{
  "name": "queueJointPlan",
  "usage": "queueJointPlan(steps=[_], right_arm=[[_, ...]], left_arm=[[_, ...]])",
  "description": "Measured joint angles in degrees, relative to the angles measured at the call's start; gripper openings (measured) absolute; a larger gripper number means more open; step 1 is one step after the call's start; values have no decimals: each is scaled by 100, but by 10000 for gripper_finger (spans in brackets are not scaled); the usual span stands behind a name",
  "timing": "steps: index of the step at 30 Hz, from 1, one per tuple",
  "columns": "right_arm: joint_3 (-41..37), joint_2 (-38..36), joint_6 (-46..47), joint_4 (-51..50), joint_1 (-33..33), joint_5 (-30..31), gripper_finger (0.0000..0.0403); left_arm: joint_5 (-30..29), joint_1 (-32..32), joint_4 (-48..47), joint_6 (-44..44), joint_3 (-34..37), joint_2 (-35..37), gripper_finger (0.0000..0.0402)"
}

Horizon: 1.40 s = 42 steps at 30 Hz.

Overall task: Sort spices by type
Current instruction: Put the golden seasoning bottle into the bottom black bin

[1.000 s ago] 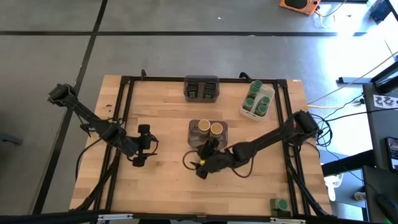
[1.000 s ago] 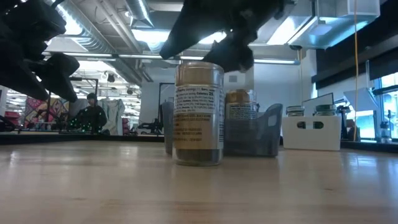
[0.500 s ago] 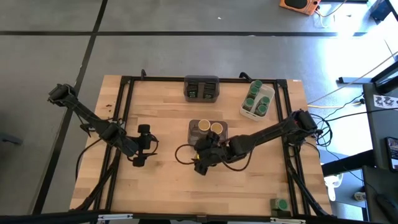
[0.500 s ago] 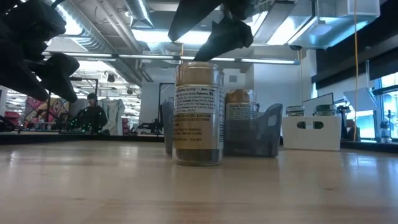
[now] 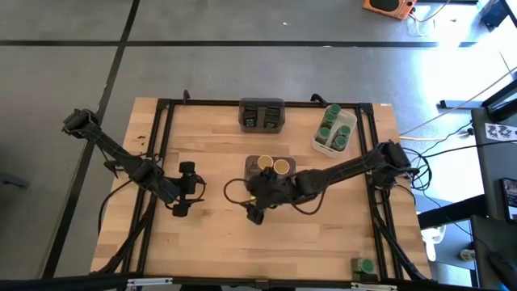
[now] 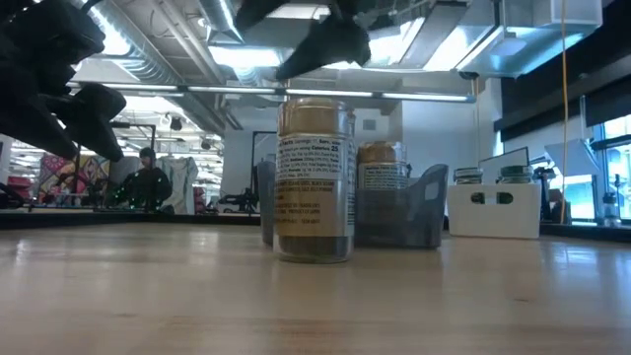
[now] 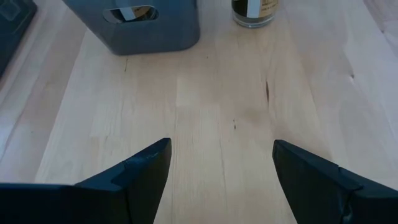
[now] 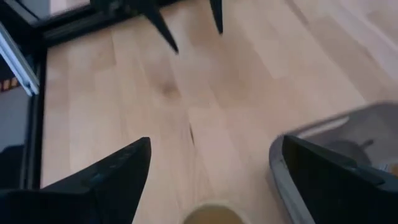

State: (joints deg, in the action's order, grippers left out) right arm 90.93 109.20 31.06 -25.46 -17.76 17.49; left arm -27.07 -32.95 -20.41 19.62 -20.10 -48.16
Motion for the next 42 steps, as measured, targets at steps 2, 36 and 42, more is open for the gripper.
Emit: queueJointPlan(steps=[2, 36, 42], right_arm=[[225, 74, -160, -103, 48, -12, 360], [1521, 1033, 225, -2804, 48, -568, 360], [1539, 1162, 237, -2712, 48, -806, 360]], left_arm=[[0, 0, 0, 0, 1, 1, 278], [-4, 0, -169, 101, 2, 0, 278], [-4, 0, -151, 101, 2, 1, 278]])
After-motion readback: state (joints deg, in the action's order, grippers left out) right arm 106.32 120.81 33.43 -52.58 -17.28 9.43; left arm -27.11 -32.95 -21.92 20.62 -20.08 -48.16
